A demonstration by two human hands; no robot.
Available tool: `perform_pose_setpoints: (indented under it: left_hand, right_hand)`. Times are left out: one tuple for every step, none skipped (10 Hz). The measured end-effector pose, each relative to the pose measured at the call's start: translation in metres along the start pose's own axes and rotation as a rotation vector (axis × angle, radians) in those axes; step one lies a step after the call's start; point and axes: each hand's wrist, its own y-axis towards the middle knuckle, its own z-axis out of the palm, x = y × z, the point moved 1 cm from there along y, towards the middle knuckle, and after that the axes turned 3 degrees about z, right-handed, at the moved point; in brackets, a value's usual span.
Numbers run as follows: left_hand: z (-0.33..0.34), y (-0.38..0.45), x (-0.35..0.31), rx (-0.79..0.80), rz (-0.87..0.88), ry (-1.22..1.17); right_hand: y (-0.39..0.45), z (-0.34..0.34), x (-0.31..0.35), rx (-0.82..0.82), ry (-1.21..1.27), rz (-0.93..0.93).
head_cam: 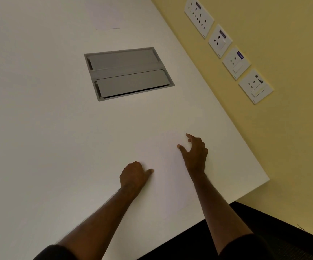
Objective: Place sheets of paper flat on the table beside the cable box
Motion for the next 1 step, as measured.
perform_pose_setpoints:
  left_hand:
    - [-0.0073, -0.0042, 0.0070, -0.004, 0.001, -0.121]
  right_hand:
    - [-0.0043, 0.0001, 0.0171, -0.071, 0.017, -0.170]
